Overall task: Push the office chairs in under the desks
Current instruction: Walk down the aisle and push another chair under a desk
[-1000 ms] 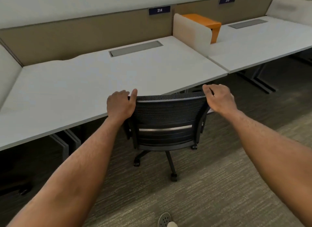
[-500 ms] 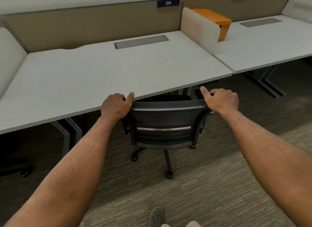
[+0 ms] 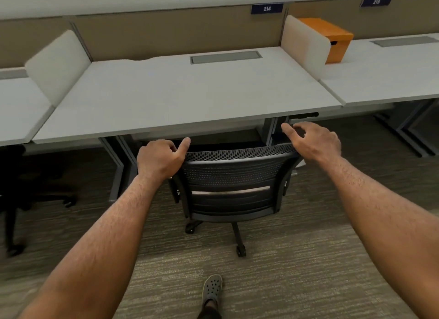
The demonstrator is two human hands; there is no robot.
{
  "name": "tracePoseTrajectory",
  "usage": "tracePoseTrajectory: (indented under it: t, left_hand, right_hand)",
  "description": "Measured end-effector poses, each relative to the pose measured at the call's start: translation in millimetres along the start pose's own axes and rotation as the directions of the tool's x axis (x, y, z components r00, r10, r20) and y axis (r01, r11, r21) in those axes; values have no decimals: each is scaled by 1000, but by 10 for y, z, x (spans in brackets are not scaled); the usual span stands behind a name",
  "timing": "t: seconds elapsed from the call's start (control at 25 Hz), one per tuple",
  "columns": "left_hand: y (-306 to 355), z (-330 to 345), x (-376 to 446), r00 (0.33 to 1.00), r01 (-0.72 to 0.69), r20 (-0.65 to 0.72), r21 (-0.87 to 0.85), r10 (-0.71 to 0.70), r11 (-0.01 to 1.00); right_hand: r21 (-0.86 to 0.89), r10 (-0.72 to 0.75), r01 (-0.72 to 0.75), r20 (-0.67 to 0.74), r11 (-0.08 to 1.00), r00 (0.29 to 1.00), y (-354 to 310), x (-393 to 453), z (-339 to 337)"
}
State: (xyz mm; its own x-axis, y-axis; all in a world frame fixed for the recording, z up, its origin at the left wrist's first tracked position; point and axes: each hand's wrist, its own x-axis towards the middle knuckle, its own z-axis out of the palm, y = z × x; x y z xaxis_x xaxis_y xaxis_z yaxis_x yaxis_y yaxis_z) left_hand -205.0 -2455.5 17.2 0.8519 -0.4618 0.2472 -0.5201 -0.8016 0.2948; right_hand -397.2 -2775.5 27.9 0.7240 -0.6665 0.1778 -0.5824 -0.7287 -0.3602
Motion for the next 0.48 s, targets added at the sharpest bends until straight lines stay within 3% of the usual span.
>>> tracePoseTrajectory:
  t: [0.2, 0.36, 0.48]
  left_hand:
    - [-34, -183, -491, 988, 115, -100, 2, -114, 993]
    - [-166, -309, -578, 967, 202, -153, -33, -205, 979]
    - [-268, -340, -490, 935, 214, -269, -92, -231, 973]
  right_hand:
    - [96, -75, 76, -17, 993, 997, -103, -126, -56]
    - [91, -133, 132, 7, 987, 991, -285, -78, 31]
    - [34, -195, 193, 42, 981, 980, -427, 11, 89]
